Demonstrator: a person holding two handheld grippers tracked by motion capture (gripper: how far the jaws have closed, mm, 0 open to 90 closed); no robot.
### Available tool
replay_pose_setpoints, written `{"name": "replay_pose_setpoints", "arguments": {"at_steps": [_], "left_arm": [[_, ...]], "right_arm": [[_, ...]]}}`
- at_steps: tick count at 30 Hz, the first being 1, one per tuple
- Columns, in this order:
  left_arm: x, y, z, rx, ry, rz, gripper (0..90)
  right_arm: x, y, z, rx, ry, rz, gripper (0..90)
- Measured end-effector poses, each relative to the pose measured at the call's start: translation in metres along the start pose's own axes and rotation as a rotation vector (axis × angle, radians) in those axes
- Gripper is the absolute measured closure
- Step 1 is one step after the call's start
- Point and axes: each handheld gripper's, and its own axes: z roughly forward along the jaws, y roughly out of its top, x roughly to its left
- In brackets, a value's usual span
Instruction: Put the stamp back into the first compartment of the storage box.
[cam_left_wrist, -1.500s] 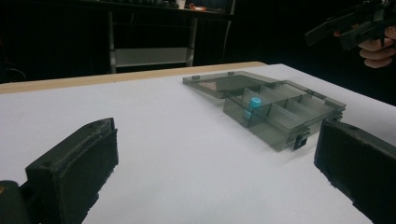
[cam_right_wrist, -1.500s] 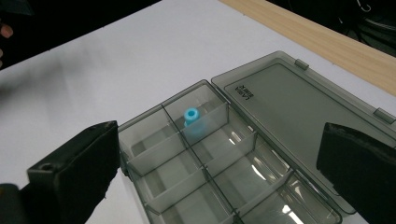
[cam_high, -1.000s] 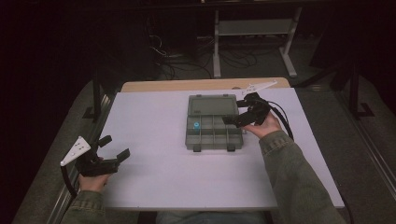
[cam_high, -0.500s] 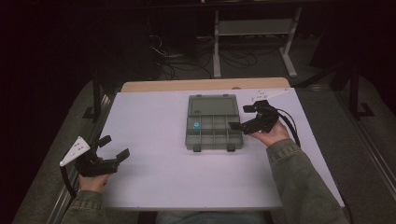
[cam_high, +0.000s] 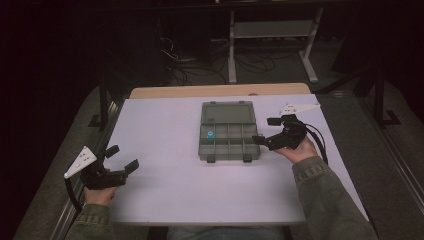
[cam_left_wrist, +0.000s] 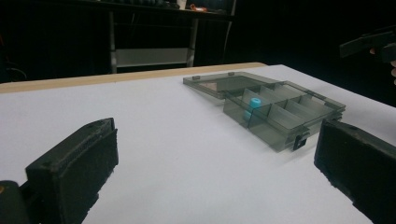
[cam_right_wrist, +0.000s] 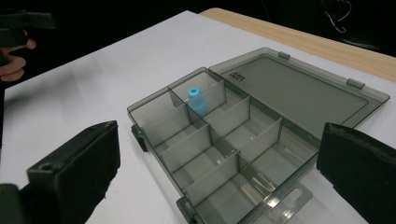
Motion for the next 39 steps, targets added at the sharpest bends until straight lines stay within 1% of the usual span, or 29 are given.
{"name": "replay_pose_setpoints", "arguments": {"at_steps": [3,8,11,15,21,23,26,28,29,30,32,34,36,39], "left_arm": [[0.000,0.000,0.000,-0.001,0.001,0.000,0.0],[-0.001,0.000,0.001,-0.005,0.001,-0.007,0.0],[-0.001,0.000,0.001,-0.006,0.000,-0.008,0.0],[-0.001,0.000,0.001,-0.005,0.000,-0.010,0.0],[-0.001,-0.001,0.002,-0.008,-0.003,-0.009,0.0],[-0.001,-0.001,0.002,-0.004,-0.002,-0.011,0.0],[-0.001,0.000,0.002,-0.006,-0.002,-0.011,0.0],[-0.001,0.000,0.001,-0.006,-0.001,-0.010,0.0],[-0.001,0.000,0.001,-0.001,0.000,-0.004,0.0],[0.000,0.000,0.000,0.010,0.002,0.007,0.0],[-0.001,0.000,0.001,0.006,0.002,0.000,0.0],[-0.001,0.000,0.001,0.012,0.001,0.008,0.0],[-0.002,0.000,0.001,0.008,0.000,0.003,0.0],[-0.002,0.000,0.001,0.007,-0.001,0.005,0.0]], "right_arm": [[0.001,-0.004,-0.004,-0.007,0.000,0.011,0.0],[0.004,-0.011,-0.009,-0.034,-0.011,0.010,0.0],[0.005,-0.017,-0.011,-0.040,-0.011,0.010,0.0],[0.006,-0.024,-0.016,-0.046,-0.010,0.024,0.0],[0.008,-0.036,-0.022,-0.052,-0.023,0.031,0.0],[0.008,-0.040,-0.023,-0.046,-0.027,0.042,0.0],[0.008,-0.047,-0.026,-0.055,-0.029,0.056,0.0],[0.008,-0.051,-0.028,-0.054,-0.037,0.057,0.0],[0.009,-0.053,-0.029,-0.051,-0.045,0.061,0.0],[0.008,-0.055,-0.031,-0.057,-0.051,0.053,0.0],[0.009,-0.058,-0.034,-0.063,-0.056,0.061,0.0],[0.009,-0.061,-0.037,-0.067,-0.062,0.063,0.0],[0.009,-0.064,-0.039,-0.069,-0.075,0.065,0.0],[0.011,-0.069,-0.042,-0.084,-0.093,0.054,0.0]]}}
